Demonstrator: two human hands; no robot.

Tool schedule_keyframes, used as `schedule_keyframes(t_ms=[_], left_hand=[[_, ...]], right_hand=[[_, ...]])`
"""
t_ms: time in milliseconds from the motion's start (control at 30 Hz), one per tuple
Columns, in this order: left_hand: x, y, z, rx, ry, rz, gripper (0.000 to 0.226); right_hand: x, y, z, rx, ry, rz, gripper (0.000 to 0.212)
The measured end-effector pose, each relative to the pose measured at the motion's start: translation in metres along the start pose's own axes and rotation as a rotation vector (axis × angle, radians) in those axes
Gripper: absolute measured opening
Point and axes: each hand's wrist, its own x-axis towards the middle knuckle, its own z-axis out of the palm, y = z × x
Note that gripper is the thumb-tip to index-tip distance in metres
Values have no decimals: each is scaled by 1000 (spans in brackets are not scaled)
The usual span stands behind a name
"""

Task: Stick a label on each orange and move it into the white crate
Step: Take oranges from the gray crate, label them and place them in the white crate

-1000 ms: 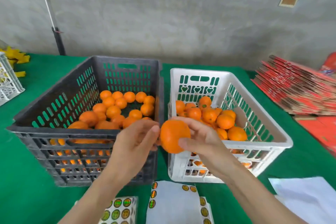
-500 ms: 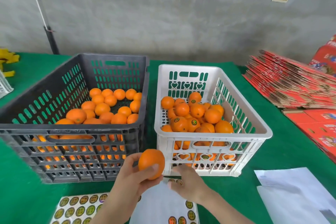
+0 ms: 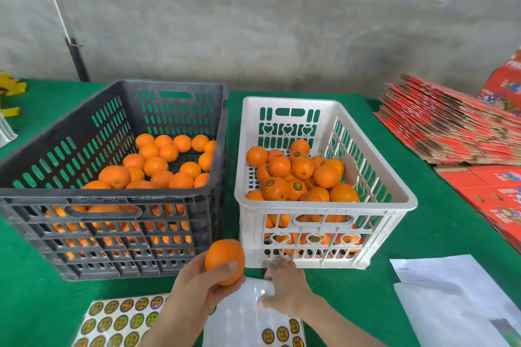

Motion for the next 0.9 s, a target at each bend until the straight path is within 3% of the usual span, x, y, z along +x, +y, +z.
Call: schedule_keyframes(t_ms=[133, 267, 333, 433, 600, 767, 900], left_hand=[[1, 2, -9, 16, 8, -3, 68], [-1, 7, -13, 319, 11, 105, 77], [-4, 15, -8, 494, -87, 146, 79], [-4, 27, 8, 733, -283, 136, 72], [1, 40, 6, 717, -239, 145, 66], [1, 50, -7, 730, -227, 116, 72], [1, 53, -7, 771, -233, 111, 73]], right_hand=[[-12, 1, -7, 142, 157, -101, 30], [-26, 1, -33, 521, 53, -214, 13], [-31, -3, -45, 622, 12, -242, 8], [-38, -14, -56, 771, 9, -270, 16], [-53, -12, -73, 1060, -44, -225, 36], [-72, 5, -76, 1069, -48, -255, 19], [-75, 2, -71, 963, -36, -277, 31]])
